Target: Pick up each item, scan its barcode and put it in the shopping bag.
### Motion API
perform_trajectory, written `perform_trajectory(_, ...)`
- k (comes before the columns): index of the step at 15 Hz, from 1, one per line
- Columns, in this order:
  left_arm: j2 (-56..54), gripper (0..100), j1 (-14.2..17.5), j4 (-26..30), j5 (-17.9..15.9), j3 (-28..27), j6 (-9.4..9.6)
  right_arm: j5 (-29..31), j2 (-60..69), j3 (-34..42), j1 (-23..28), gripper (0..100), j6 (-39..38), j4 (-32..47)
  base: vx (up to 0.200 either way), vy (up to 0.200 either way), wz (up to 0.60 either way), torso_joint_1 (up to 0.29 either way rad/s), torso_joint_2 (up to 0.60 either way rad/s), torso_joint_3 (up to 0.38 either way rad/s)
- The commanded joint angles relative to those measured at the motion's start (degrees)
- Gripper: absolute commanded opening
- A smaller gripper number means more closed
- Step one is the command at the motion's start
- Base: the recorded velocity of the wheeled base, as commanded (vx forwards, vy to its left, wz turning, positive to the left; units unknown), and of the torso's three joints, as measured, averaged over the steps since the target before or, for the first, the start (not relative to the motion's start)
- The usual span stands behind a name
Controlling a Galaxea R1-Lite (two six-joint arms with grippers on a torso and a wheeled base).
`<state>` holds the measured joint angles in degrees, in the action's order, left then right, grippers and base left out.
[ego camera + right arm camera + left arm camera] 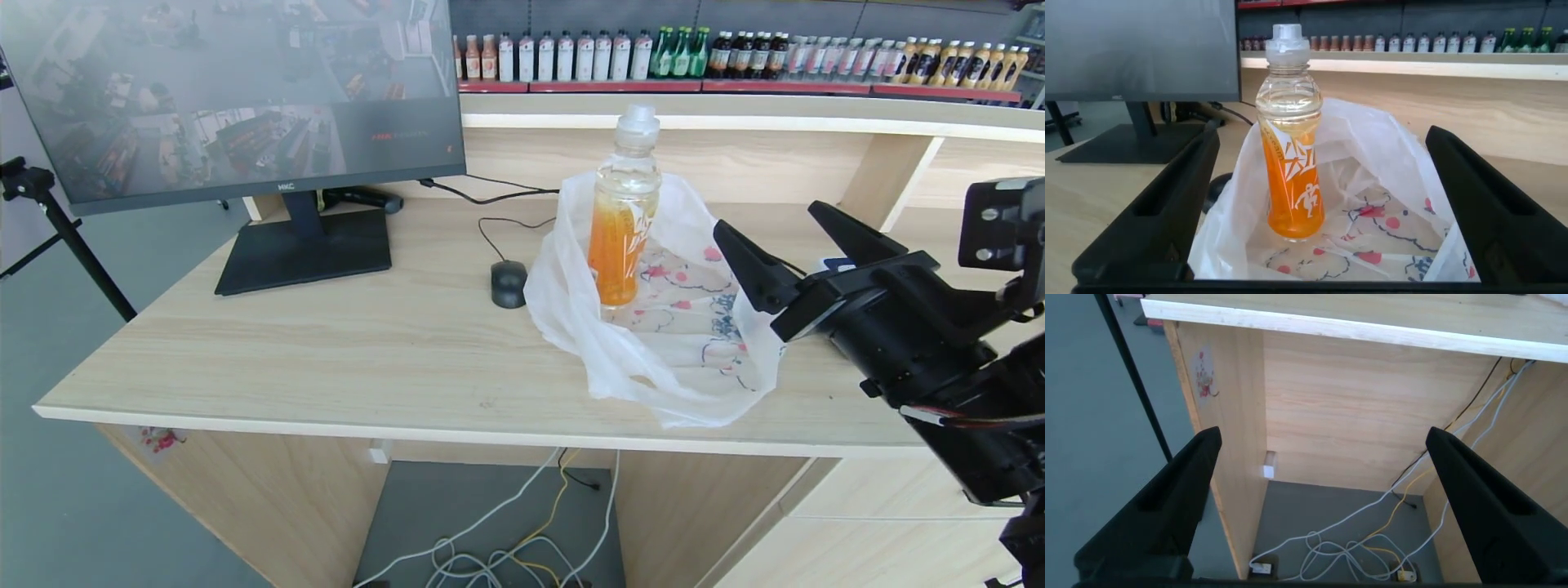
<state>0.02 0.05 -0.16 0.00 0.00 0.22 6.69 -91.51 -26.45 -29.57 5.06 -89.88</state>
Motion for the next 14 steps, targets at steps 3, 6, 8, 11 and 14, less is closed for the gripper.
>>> perform_trajectory(3,0.0,100,0.0,0.0,0.0,0.0,0.04,0.0,-0.9,-0.4,0.0,100,0.0,-0.1,0.000,0.000,0.00,0.000,0.00,0.000)
perform_trajectory(6,0.0,100,0.0,0.0,0.0,0.0,0.04,-0.1,-1.3,-0.9,0.0,100,0.0,-0.1,0.000,0.000,0.00,0.000,0.00,0.000)
perform_trajectory(8,0.0,100,0.0,0.0,0.0,0.0,-0.13,-0.1,-1.6,-1.1,0.0,100,0.4,-0.1,0.000,0.000,0.00,0.000,0.00,0.000)
perform_trajectory(11,0.0,100,0.0,0.0,0.0,0.0,0.04,0.1,-1.6,-1.6,0.0,100,0.5,-0.1,0.000,-0.133,0.00,0.000,0.00,0.003)
perform_trajectory(14,0.0,100,0.0,0.0,0.0,0.0,-0.04,0.3,-1.6,-1.4,0.0,100,0.4,-0.1,0.000,-0.200,0.00,0.001,0.00,0.001)
